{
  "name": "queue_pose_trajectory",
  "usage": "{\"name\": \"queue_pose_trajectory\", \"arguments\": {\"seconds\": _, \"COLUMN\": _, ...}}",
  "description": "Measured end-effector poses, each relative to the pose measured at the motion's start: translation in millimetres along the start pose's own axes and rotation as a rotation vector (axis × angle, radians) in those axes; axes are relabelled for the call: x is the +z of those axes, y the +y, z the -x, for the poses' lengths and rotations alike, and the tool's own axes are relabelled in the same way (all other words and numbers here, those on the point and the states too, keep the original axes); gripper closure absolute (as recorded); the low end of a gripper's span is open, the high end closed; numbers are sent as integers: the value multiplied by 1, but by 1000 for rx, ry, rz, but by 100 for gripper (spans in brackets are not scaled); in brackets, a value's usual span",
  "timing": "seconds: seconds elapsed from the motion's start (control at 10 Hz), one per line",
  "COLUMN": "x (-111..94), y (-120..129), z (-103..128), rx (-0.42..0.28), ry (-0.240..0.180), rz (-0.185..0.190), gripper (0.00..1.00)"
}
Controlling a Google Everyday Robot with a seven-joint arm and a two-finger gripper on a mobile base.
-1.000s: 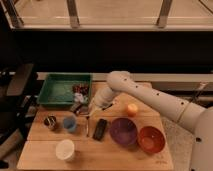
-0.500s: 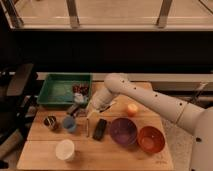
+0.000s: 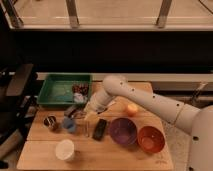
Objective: Place brush in plastic cup
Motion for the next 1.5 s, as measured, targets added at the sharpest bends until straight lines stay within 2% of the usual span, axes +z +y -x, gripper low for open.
{"name": "queue_pose_trajectory", "arguments": {"seconds": 0.3, "x": 15, "y": 3, "z": 14, "rx": -18, "ry": -43, "rz": 14, "gripper": 100}}
{"name": "queue_pose_trajectory", "arguments": {"seconds": 0.9, "x": 32, "y": 5, "z": 27, "rx": -34, "ry": -67, "rz": 36, "gripper": 100}}
{"name": "queue_pose_trajectory", "arguments": {"seconds": 1.2, "x": 39, "y": 2, "z": 21, "rx": -10, "ry": -70, "rz": 46, "gripper": 99}}
{"name": "queue_pose_trajectory", "arguments": {"seconds": 1.5, "x": 45, "y": 1, "z": 15, "rx": 17, "ry": -71, "rz": 56, "gripper": 73}}
